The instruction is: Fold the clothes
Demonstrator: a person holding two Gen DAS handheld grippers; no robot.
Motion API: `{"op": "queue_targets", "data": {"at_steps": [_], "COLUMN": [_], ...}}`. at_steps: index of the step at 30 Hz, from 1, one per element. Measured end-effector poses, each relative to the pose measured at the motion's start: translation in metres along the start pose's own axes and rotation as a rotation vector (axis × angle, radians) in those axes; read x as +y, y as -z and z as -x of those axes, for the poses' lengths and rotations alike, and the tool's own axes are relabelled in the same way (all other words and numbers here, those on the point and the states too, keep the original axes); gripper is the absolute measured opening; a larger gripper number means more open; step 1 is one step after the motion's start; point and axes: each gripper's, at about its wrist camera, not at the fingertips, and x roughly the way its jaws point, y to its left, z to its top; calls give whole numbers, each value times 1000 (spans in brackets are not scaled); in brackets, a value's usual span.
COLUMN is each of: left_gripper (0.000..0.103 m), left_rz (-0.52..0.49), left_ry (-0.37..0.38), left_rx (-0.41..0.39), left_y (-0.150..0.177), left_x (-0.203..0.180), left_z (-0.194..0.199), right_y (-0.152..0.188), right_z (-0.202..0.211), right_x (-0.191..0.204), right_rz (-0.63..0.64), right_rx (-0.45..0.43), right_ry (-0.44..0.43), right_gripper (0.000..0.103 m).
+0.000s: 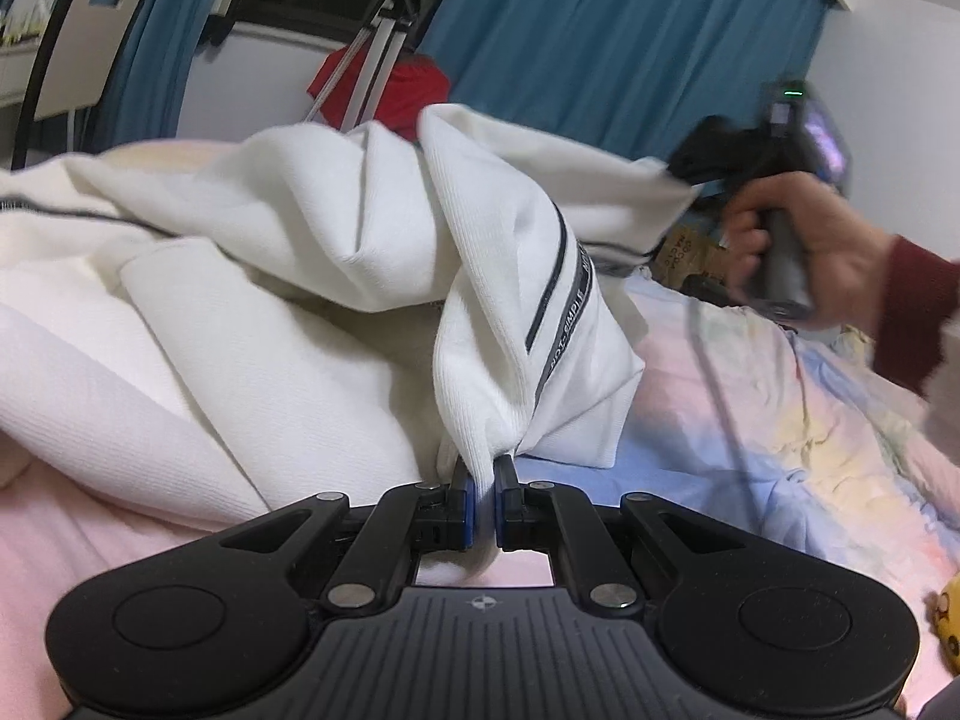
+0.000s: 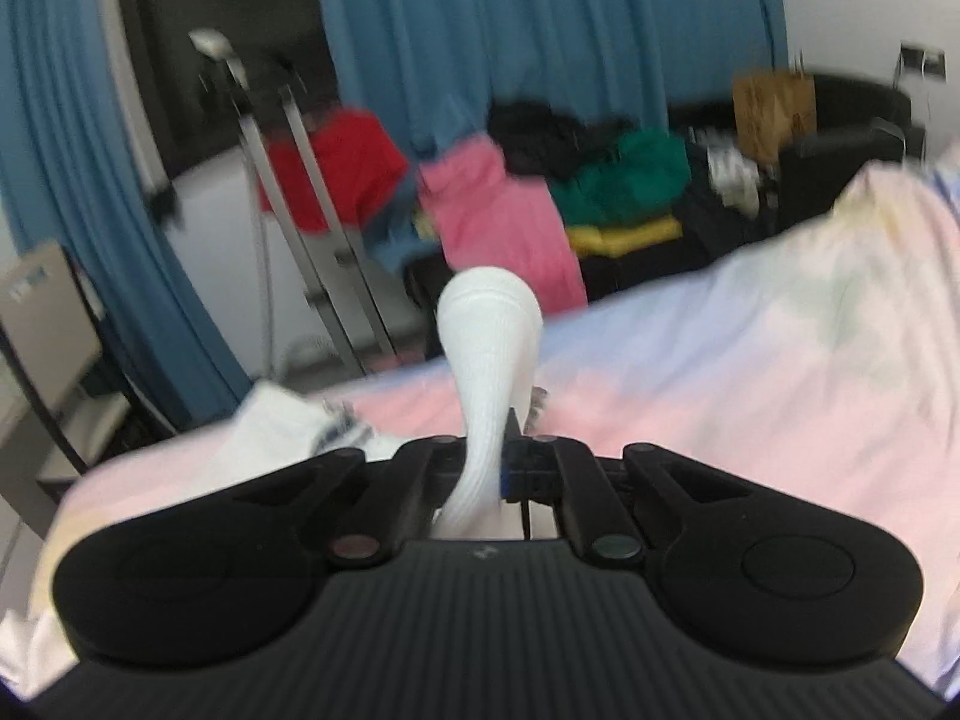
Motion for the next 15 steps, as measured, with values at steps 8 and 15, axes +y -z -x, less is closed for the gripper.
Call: {"op": "queue_targets", "data": {"at_steps": [8,15], "left_gripper": [7,9], "left_rz": [-62,-120], "left_ry": [-25,-91], "left_rx": [-17,0], "left_y": [-4,-1], "left_x": [-13,-31], "left_z": [16,19], "right_y": [22,92], "right_z": [121,208], "right_x": [-97,-191], "right_rz": [-229,-421], "right_rx": [-141,-97], "right_ry": [36,249], "right_gripper": [5,6]}}
